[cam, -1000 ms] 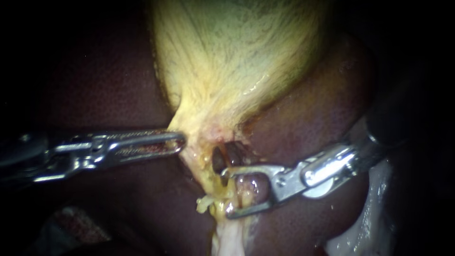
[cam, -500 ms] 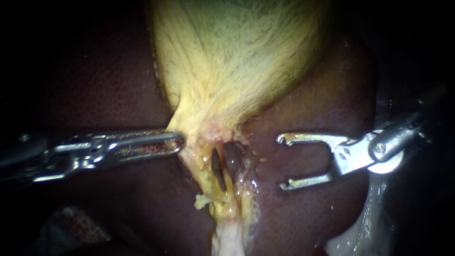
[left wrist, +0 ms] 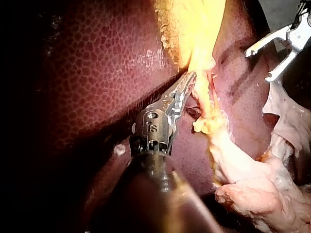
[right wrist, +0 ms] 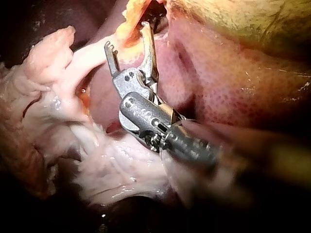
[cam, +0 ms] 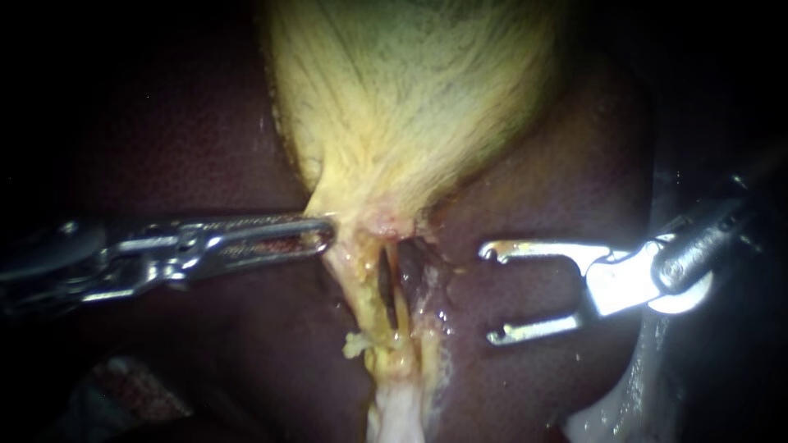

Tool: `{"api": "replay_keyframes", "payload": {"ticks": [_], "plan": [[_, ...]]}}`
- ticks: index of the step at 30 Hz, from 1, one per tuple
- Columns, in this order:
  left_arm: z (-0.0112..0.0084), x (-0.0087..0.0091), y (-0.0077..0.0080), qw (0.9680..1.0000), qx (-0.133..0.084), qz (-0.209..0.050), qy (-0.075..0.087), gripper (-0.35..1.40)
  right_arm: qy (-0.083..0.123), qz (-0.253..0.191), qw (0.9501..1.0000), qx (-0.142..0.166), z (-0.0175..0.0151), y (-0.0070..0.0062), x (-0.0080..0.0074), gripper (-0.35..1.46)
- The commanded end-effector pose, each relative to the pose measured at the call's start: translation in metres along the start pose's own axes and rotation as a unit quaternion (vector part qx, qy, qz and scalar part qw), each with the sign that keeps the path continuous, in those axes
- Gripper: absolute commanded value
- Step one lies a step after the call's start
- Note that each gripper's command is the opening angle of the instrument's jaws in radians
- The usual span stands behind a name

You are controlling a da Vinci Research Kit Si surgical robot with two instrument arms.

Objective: Going back first clip left tube

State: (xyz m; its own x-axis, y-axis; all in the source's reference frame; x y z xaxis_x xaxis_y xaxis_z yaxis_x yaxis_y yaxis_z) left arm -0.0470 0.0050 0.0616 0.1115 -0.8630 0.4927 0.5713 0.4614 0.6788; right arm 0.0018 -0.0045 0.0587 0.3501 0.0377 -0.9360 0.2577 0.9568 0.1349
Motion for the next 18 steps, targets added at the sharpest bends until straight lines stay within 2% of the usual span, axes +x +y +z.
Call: {"api": "replay_keyframes", "payload": {"ticks": [1, 8, 18], "plan": [[0.0003, 0.0001, 0.0001, 1.0, 0.001, 0.0, 0.001, -0.1, 0.0, 0.0, 1.0, 0.0, 0.0, 0.0, 0.0, 0.6], [0.0025, 0.0017, -0.0004, 0.9999, 0.011, 0.005, 0.003, -0.1, 0.0, 0.0, 1.0, 0.0, 0.0, 0.0, 0.0, 0.6], [0.0029, 0.0022, -0.0008, 0.9999, 0.012, 0.006, 0.003, -0.1, 0.0, 0.0, 1.0, 0.0, 0.0001, 0.0001, 0.0, 0.6]]}}
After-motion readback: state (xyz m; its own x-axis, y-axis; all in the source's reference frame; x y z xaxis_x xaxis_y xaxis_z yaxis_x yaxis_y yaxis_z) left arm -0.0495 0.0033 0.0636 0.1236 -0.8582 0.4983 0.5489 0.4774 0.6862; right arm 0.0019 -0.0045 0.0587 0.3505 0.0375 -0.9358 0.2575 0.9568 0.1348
